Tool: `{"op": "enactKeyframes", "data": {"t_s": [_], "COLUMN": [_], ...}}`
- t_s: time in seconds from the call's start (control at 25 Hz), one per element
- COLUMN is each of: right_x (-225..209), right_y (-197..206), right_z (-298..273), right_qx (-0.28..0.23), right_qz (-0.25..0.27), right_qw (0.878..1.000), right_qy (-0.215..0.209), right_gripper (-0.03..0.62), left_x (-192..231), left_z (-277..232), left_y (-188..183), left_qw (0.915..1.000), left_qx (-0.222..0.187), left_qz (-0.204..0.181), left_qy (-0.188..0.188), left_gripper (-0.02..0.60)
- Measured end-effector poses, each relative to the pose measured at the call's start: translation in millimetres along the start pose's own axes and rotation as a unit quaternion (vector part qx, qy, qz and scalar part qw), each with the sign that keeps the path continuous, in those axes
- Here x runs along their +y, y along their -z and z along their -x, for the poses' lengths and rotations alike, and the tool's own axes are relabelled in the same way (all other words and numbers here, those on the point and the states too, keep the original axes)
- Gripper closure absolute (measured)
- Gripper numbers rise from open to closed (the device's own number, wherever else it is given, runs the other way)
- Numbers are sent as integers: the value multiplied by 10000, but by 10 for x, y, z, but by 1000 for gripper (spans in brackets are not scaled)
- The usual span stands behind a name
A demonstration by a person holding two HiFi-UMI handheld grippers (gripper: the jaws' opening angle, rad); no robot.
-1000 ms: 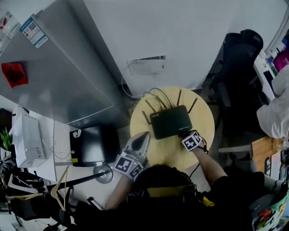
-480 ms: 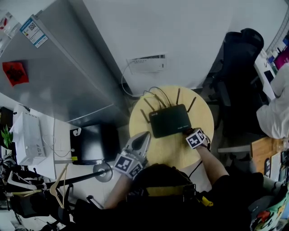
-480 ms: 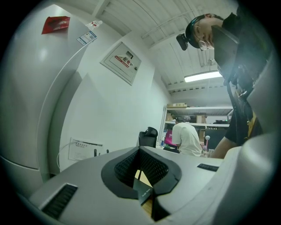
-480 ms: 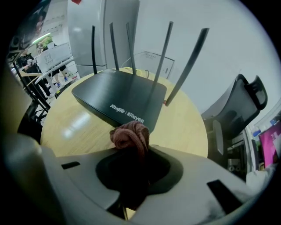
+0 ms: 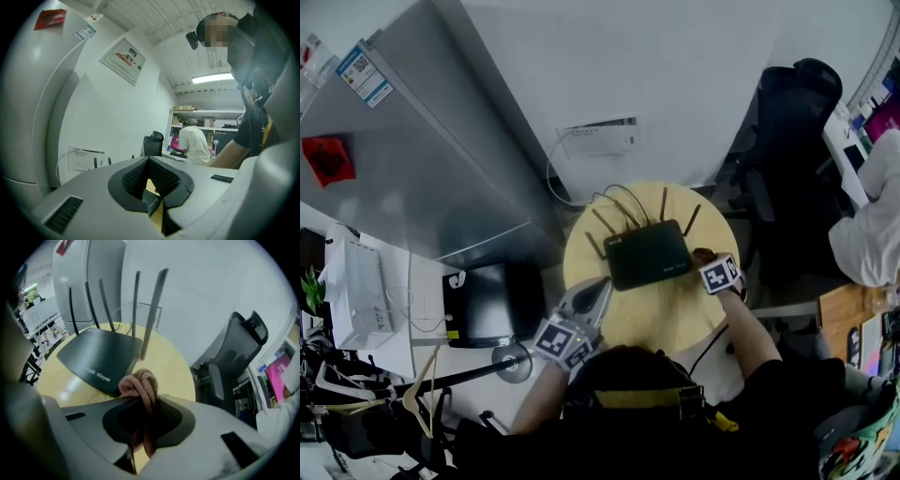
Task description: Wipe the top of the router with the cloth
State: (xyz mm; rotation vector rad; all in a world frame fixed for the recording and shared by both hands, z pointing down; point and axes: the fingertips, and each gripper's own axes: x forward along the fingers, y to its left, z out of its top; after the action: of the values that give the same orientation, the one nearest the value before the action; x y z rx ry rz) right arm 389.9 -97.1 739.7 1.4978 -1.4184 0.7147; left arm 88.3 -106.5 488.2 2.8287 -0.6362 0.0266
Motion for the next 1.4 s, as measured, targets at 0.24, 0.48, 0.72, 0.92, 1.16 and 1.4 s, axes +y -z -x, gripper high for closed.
{"op": "enactKeyframes", "data": {"t_s": [0.24,0.48,0.72,0.92,1.16,1.4], "right_x": [-116,-38,140,192,337,469], "right_y": [-199,-357,-500,-534,-420,-257], "right_z": [-127,-370,-610,-626,-485,-336], "right_qx": [-273,-16,60,114,319,516], "right_qz": [217,703,1086,1834,3422,4301], "right_qw": [9990,9967,9911,9783,9307,8913], "right_qy": [-276,-418,-767,-961,-1251,-1335], "right_gripper": [532,533,532,533,533,532], "left_x": [36,196,352,435,439,413], "left_z": [-8,43,222,380,488,549], "left_y": [35,10,8,74,100,77], "left_qw": [9998,9987,9953,9919,9909,9918], "left_qx": [116,124,49,58,38,5], "left_qz": [45,97,112,220,239,211], "left_qy": [-139,-490,-964,-1249,-1323,-1263], "left_gripper": [588,588,588,588,588,588]}}
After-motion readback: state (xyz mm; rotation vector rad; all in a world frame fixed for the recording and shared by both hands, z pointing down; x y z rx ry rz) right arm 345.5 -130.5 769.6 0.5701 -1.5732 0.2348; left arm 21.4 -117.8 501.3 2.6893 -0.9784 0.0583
